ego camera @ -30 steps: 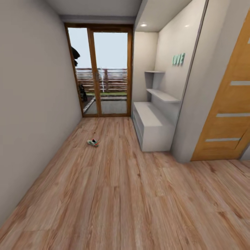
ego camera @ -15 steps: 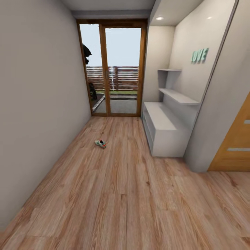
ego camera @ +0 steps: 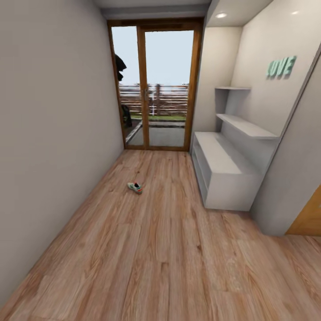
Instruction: Pick up the two gym shoes and the two sandals from the corridor floor and place them onto the hallstand (shoe rack) in the corridor, making sure they are on the rack and not on the floor. Arrange them so the two gym shoes are next to each other and the two sandals are next to each other.
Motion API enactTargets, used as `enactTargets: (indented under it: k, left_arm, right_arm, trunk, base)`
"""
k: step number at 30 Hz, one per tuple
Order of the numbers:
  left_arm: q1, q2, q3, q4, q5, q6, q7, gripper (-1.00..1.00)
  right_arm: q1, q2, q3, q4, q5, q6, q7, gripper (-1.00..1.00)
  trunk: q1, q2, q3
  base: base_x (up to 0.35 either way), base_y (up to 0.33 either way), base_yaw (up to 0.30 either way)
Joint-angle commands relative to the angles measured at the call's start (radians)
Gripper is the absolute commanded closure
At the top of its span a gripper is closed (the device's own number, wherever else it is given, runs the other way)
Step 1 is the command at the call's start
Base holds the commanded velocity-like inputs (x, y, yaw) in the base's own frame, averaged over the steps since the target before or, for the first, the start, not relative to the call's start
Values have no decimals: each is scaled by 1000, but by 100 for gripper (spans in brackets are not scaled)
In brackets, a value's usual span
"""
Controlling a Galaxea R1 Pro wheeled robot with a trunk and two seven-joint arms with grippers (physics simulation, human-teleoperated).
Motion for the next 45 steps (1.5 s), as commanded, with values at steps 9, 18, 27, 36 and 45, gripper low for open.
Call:
enactTargets:
  k: [9, 18, 27, 36, 45]
  left_arm:
    - [-1, 0, 3, 1, 2, -4, -1, -100]
    - [0, 1, 4, 1, 3, -4, -1, -100]
    - [-1, 1, 4, 1, 3, -3, -1, -100]
    - [-1, 1, 5, 0, 3, -4, -1, -100]
    - [-1, 0, 7, 0, 3, -4, -1, -100]
  right_arm:
    - [0, -1, 1, 1, 2, -3, 0, -100]
    - [0, 0, 1, 1, 2, -3, 0, -100]
    - [-1, 0, 1, 1, 2, -3, 0, -100]
    - [0, 0, 1, 1, 2, -3, 0, -100]
    - [0, 0, 1, 1, 2, -3, 0, -100]
  trunk:
    - [1, 0, -1]
    - [1, 0, -1]
    - [1, 0, -1]
    - [1, 0, -1]
    - [1, 0, -1]
  base:
    - [338, 0, 4]
    - [338, 0, 0]
    - [338, 0, 0]
    - [338, 0, 0]
    - [242, 0, 0]
